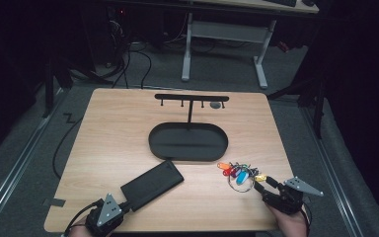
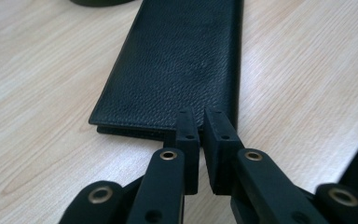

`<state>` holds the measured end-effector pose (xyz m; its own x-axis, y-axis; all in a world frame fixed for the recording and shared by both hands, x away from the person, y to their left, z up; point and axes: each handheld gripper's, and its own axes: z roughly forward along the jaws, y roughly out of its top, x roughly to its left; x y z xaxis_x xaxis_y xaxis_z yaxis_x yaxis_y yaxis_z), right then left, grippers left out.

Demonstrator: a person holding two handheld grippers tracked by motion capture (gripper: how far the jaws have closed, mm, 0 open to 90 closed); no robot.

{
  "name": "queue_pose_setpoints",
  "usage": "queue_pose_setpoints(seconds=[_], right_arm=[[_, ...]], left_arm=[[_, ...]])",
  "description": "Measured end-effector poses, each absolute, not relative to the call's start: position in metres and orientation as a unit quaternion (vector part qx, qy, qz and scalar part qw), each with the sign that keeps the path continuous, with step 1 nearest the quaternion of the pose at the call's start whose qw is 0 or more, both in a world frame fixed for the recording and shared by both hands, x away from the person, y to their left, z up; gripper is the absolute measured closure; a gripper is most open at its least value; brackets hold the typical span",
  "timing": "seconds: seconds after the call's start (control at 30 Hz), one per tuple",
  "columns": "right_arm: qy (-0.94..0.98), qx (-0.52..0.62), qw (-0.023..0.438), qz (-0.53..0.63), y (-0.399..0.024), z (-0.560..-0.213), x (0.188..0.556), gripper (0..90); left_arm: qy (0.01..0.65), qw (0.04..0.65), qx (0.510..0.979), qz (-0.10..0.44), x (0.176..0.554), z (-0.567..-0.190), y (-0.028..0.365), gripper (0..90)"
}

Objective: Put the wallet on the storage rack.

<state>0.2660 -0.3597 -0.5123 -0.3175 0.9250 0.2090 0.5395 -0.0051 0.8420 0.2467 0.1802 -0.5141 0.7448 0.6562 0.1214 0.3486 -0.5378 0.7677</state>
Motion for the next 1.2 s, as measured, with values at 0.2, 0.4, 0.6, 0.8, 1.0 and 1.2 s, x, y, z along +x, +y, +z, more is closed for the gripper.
queue_pose_setpoints(seconds=[0.2,0.4,0.6,0.8,1.0,1.2], right_arm=[[0.670,0.548,0.213,0.454,-0.362,-0.512,0.260,39.2],[0.668,0.555,0.220,0.444,-0.366,-0.514,0.255,37.0],[0.668,0.560,0.218,0.440,-0.370,-0.516,0.249,36.9],[0.671,0.558,0.214,0.439,-0.369,-0.516,0.244,36.7],[0.667,0.561,0.211,0.442,-0.369,-0.517,0.247,36.7],[0.660,0.573,0.203,0.442,-0.371,-0.521,0.249,36.7]], left_arm=[[0.304,0.403,0.837,0.212,0.251,-0.507,0.185,72.3],[0.268,0.396,0.850,0.220,0.257,-0.510,0.172,49.6],[0.221,0.356,0.875,0.244,0.259,-0.519,0.152,41.4],[0.211,0.330,0.884,0.254,0.264,-0.527,0.146,36.6],[0.209,0.334,0.880,0.265,0.266,-0.530,0.145,38.0],[0.196,0.332,0.884,0.265,0.263,-0.528,0.143,53.5]])
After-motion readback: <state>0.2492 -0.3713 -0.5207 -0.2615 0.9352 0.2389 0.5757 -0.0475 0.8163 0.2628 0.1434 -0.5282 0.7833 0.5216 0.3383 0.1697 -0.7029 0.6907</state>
